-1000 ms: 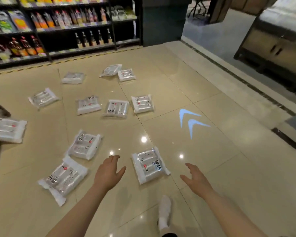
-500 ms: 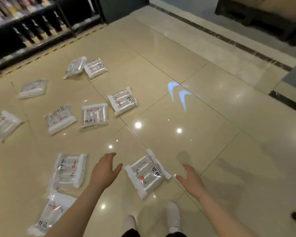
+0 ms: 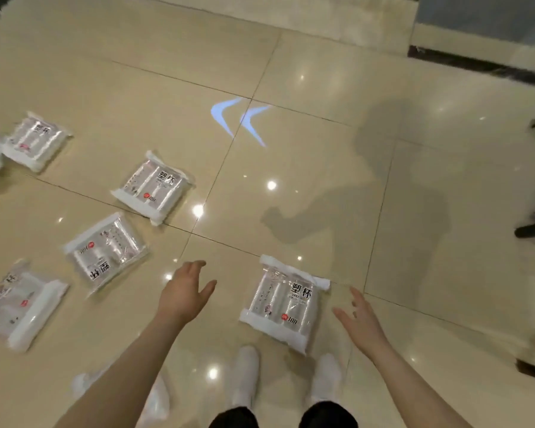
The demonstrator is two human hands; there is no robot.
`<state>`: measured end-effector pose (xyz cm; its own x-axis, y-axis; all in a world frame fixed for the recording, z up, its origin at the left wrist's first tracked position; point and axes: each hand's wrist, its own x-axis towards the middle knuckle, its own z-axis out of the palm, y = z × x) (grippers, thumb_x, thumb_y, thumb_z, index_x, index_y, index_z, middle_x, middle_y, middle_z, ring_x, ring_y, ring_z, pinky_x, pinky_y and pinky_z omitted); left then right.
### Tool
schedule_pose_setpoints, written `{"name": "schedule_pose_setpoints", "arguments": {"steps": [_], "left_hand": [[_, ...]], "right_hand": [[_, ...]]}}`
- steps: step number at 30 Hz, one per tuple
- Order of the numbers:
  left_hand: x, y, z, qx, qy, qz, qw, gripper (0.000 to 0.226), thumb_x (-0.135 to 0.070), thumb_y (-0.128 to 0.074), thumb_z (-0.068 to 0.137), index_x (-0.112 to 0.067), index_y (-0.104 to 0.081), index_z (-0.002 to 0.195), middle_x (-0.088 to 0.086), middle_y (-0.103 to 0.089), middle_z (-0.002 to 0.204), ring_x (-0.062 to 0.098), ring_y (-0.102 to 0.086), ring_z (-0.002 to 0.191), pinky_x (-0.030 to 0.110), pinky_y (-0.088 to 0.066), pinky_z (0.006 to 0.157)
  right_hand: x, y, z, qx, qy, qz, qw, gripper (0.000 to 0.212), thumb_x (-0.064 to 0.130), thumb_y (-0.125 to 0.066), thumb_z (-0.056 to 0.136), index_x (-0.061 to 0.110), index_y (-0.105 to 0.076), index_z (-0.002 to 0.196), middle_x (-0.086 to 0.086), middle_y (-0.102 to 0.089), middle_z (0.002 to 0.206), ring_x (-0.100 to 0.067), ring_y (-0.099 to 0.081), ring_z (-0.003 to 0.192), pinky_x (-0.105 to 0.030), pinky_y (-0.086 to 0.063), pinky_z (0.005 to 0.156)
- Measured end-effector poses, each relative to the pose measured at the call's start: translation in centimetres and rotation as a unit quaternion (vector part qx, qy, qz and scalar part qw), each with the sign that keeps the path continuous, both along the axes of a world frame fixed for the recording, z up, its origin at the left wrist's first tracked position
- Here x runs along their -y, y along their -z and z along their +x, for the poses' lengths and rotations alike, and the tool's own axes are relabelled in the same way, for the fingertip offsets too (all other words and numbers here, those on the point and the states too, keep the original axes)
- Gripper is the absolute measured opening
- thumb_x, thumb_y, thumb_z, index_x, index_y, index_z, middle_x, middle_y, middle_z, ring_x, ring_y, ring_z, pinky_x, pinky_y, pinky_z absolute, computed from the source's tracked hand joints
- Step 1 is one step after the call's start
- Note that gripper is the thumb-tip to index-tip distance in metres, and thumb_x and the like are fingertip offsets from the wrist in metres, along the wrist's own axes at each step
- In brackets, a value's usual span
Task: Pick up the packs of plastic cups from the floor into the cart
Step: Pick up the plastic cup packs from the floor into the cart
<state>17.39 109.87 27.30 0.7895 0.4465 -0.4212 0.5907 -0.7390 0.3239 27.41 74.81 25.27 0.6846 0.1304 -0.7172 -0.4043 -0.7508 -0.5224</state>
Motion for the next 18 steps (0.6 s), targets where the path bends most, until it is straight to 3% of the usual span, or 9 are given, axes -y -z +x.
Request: {"name": "schedule_pose_setpoints", "arguments": {"steps": [7,10,12,15,18], "left_hand": [[1.4,17.6,-1.1,-0.038,0.02,-0.074,0.996,0.051,-0.041,-0.058,0.09,-0.019,-0.045,0.134,-0.002,-0.05,0.129,0.017,-0.054,0.113,0.036,-0.048,0.086],[3.0,27.3,-2.0,-0.044,0.038,-0.104,0.993,0.054,-0.041,-0.059,0.089,-0.019,-0.043,0.136,-0.002,-0.05,0.129,0.017,-0.054,0.113,0.035,-0.047,0.086],[4.0,33.3,-2.4,-0.045,0.061,-0.118,0.99,0.06,-0.041,-0.059,0.089,-0.019,-0.038,0.14,0.0,-0.047,0.133,0.019,-0.05,0.119,0.035,-0.046,0.089],[4.5,40.9,-1.9,-0.039,0.082,-0.127,0.988,0.071,-0.042,-0.057,0.09,-0.022,-0.023,0.149,0.003,-0.04,0.139,0.022,-0.044,0.126,0.037,-0.044,0.092],[4.8,45.8,-0.9,-0.044,0.089,-0.147,0.984,0.079,-0.047,-0.055,0.09,-0.031,-0.008,0.152,0.007,-0.038,0.139,0.025,-0.051,0.116,0.037,-0.045,0.089]], "right_hand": [[-1.0,15.5,-5.1,-0.028,0.082,-0.005,0.996,0.071,0.035,-0.062,0.089,0.028,-0.023,0.149,-0.004,-0.036,0.146,-0.022,-0.041,0.13,-0.038,-0.037,0.107],[-0.5,24.8,-7.6,-0.036,0.133,0.003,0.99,0.069,0.032,-0.062,0.09,0.031,-0.024,0.148,0.0,-0.038,0.14,-0.02,-0.042,0.127,-0.023,-0.042,0.09],[0.1,30.7,-8.8,-0.036,0.156,0.005,0.987,0.069,0.032,-0.062,0.09,0.033,-0.024,0.148,0.005,-0.037,0.136,-0.019,-0.041,0.127,-0.023,-0.041,0.087],[0.8,38.2,-9.4,-0.016,0.172,0.022,0.985,0.074,0.035,-0.063,0.088,0.037,-0.019,0.148,0.012,-0.032,0.132,-0.02,-0.04,0.131,-0.038,-0.04,0.105],[1.0,43.3,-8.8,-0.012,0.198,0.065,0.978,0.081,0.043,-0.066,0.084,0.045,-0.014,0.147,0.014,-0.026,0.146,-0.014,-0.032,0.138,-0.045,-0.031,0.114]]}}
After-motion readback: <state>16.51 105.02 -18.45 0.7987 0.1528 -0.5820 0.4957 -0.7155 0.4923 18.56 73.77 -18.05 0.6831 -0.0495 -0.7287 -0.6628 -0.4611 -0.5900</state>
